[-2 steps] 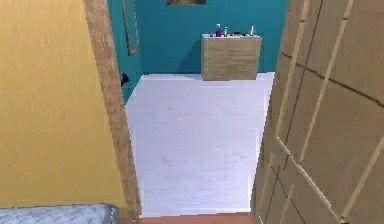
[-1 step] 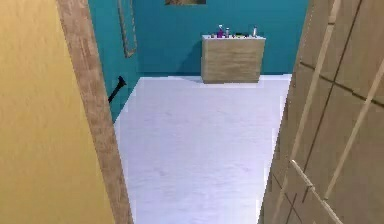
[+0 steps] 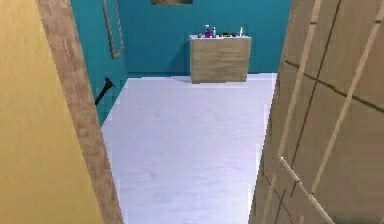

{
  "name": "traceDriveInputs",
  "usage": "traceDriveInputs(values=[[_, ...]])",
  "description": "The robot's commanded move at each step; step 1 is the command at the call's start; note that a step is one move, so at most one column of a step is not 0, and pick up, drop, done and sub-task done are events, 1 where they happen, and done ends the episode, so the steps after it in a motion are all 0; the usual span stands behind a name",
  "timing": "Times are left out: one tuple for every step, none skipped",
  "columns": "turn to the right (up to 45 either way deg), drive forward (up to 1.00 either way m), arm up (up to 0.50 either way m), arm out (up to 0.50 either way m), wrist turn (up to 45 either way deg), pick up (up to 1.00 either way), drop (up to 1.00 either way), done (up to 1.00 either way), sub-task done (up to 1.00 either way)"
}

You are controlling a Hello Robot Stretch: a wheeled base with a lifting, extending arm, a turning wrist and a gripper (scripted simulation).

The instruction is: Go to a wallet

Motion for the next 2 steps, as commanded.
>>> traceDriveInputs(values=[[0.0,1.0,0.0,0.0,0.0,0.0,0.0,0.0,0.0],[21.0,0.0,0.0,0.0,0.0,0.0,0.0,0.0,0.0]])
